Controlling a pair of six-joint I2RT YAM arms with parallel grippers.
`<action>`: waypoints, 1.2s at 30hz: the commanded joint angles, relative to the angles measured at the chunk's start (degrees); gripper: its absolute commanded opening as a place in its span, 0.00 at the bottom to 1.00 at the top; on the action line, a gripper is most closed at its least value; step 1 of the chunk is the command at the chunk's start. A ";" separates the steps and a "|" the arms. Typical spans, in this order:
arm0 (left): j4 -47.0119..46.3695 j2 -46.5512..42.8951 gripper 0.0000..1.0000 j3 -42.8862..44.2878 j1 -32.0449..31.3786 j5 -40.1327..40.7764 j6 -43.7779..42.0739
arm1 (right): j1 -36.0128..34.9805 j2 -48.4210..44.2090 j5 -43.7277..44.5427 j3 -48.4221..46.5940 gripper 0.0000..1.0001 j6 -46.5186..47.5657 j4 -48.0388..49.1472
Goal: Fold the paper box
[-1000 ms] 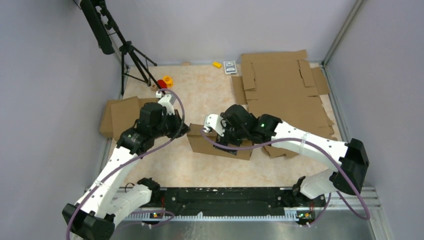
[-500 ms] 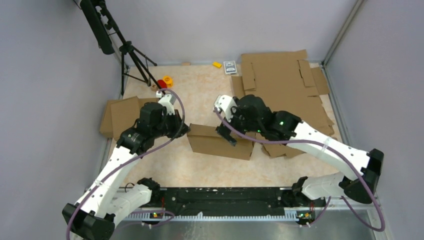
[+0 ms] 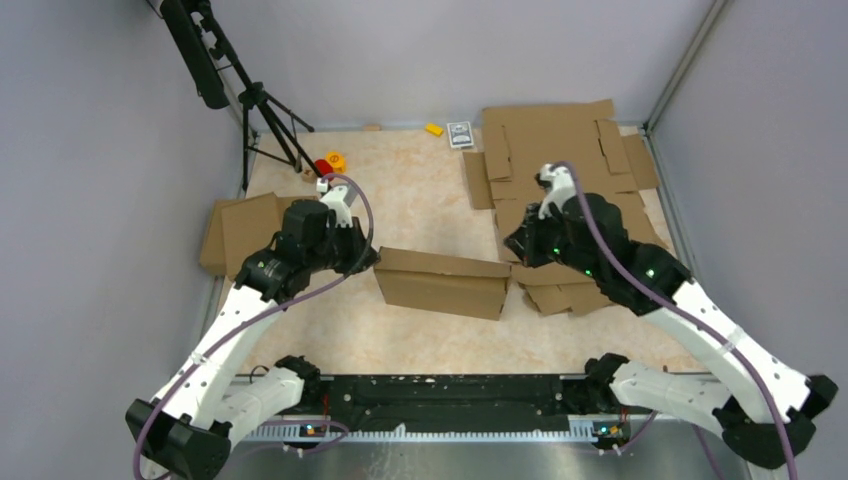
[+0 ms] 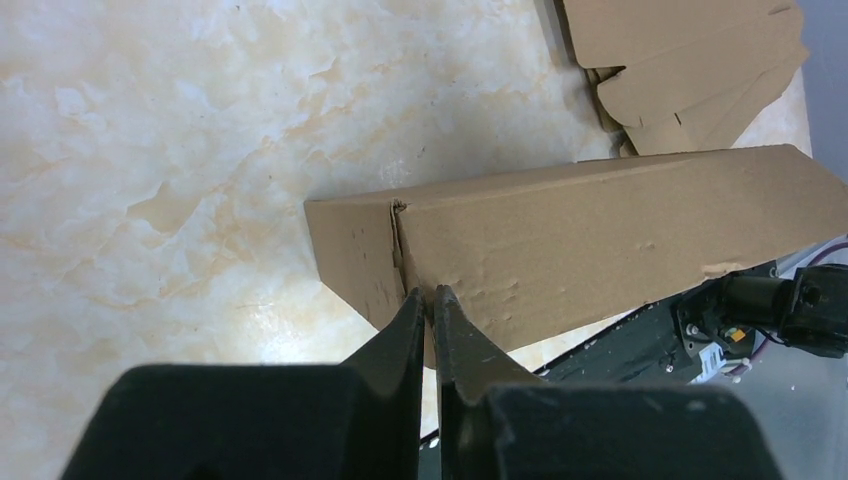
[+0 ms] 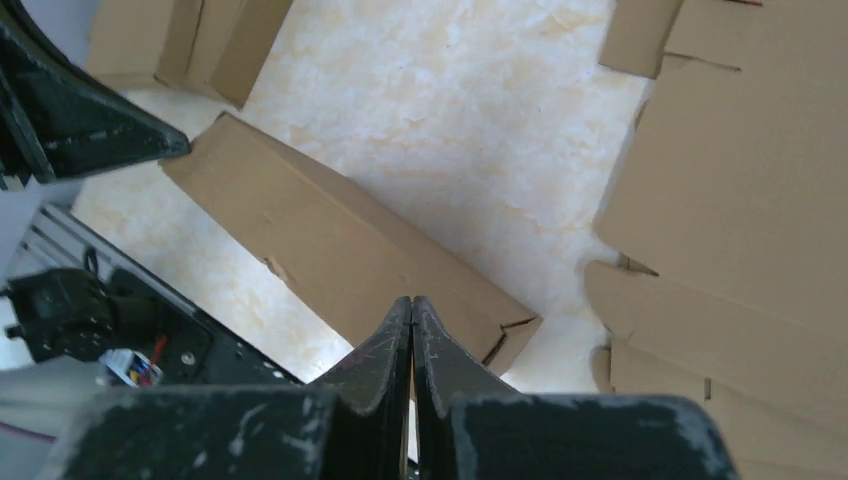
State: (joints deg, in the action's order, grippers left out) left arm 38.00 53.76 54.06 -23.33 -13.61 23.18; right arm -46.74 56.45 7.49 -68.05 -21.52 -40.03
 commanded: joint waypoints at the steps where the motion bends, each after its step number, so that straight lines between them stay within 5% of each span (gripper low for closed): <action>1: 6.30 0.80 0.06 -1.33 -0.05 2.33 -2.26 | 6.90 -5.75 -11.11 5.52 0.00 -10.35 7.77; 11: 6.34 0.55 0.04 -1.79 -0.03 1.48 -2.44 | 15.44 -9.41 -33.80 24.26 0.00 -26.84 30.54; 22: 5.32 -0.14 0.00 -4.44 -0.02 -0.08 -1.32 | 17.28 -14.67 -34.82 40.94 0.00 -32.93 39.53; 30: 4.25 -0.32 0.00 -6.03 -0.04 -0.68 -0.59 | 17.30 -13.60 -33.24 40.32 0.00 -28.96 38.23; 36: 4.40 -0.30 0.00 -5.59 0.02 -0.64 -0.66 | 17.27 -10.20 -35.62 29.96 0.00 -25.40 34.35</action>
State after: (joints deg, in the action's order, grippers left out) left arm 35.44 52.38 50.94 -23.29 -14.94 22.85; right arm -29.82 44.27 -26.89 -30.55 -50.74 -3.07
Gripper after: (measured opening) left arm 0.004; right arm 0.002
